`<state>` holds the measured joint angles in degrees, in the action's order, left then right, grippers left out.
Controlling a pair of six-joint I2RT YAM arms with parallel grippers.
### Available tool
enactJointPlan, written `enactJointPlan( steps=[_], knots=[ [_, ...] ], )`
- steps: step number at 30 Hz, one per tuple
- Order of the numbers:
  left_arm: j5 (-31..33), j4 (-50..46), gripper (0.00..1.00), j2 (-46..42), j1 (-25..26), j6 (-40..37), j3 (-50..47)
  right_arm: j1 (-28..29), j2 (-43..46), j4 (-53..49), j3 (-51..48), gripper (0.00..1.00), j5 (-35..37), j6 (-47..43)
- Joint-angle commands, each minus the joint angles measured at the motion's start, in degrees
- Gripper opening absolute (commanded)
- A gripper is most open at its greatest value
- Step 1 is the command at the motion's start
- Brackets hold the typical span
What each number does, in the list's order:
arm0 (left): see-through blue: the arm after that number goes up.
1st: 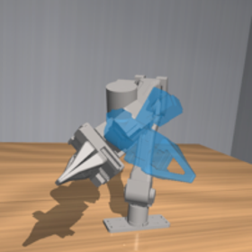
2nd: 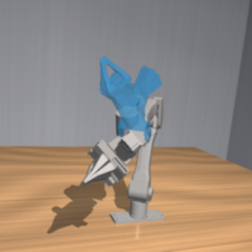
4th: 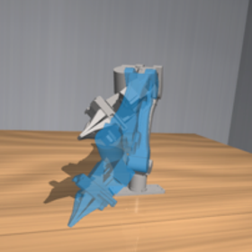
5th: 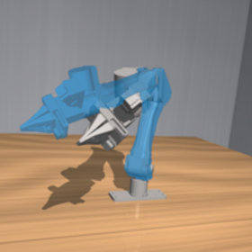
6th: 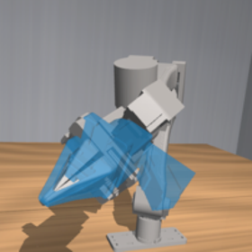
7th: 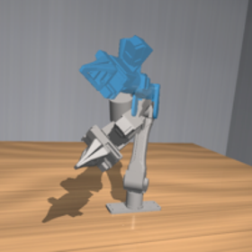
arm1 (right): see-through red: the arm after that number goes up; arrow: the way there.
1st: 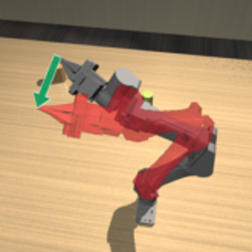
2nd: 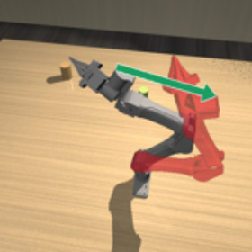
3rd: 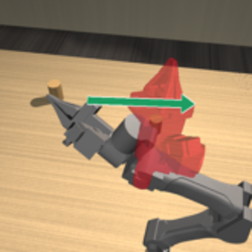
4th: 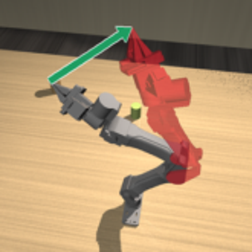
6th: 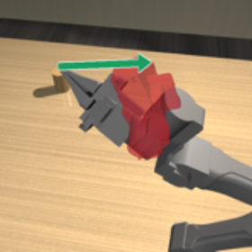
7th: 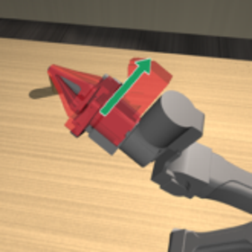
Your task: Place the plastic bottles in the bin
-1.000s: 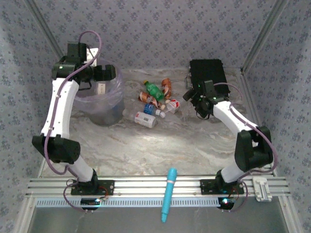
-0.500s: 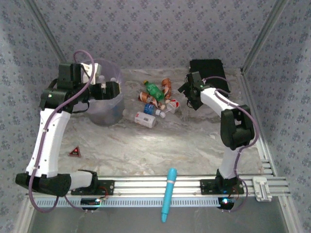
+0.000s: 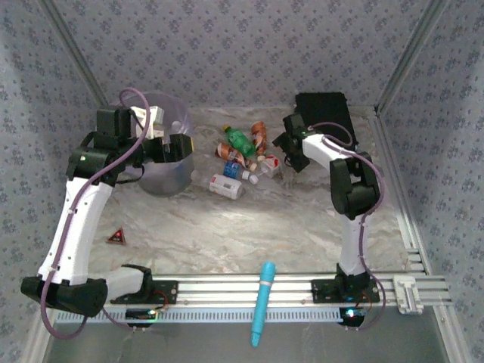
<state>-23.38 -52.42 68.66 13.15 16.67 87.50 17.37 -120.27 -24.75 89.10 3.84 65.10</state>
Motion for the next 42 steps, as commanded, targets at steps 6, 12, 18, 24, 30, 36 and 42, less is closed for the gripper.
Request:
enactJointPlan(
  steps=[6, 12, 18, 24, 30, 36, 42],
  knots=[
    [-0.97, 2.05, 0.99, -0.86, 0.26, 0.81, -0.96, 0.64, -3.09, 0.35, 2.28, 0.90, -0.07, 1.56],
    [-1.59, 2.09, 0.99, -0.73, 0.21, 0.80, -0.64, 0.31, -2.89, 1.35, 1.67, 0.78, -1.15, 1.17],
    [-6.76, 5.79, 0.99, -0.49, 0.30, 2.91, -0.70, 0.15, -0.84, 2.29, 0.36, 0.70, -1.09, 0.53],
    [-14.25, 12.17, 0.99, 0.05, 1.11, 5.99, -1.66, -0.55, 3.71, 2.56, -2.78, 0.67, -0.24, -1.04],
    [-14.99, 13.22, 0.99, 4.28, 6.83, 6.36, 1.02, -1.76, 11.31, 2.21, -6.11, 0.63, -3.48, -6.53],
    [-12.30, 15.62, 1.00, 9.87, 14.29, 8.02, 4.45, -3.06, 19.02, -0.62, -6.28, 0.64, -12.06, -16.93],
    [-8.93, 21.61, 1.00, 15.84, 23.52, 12.18, 7.24, -2.78, 23.76, 1.09, -7.00, 0.61, -23.80, -21.23]
  ],
)
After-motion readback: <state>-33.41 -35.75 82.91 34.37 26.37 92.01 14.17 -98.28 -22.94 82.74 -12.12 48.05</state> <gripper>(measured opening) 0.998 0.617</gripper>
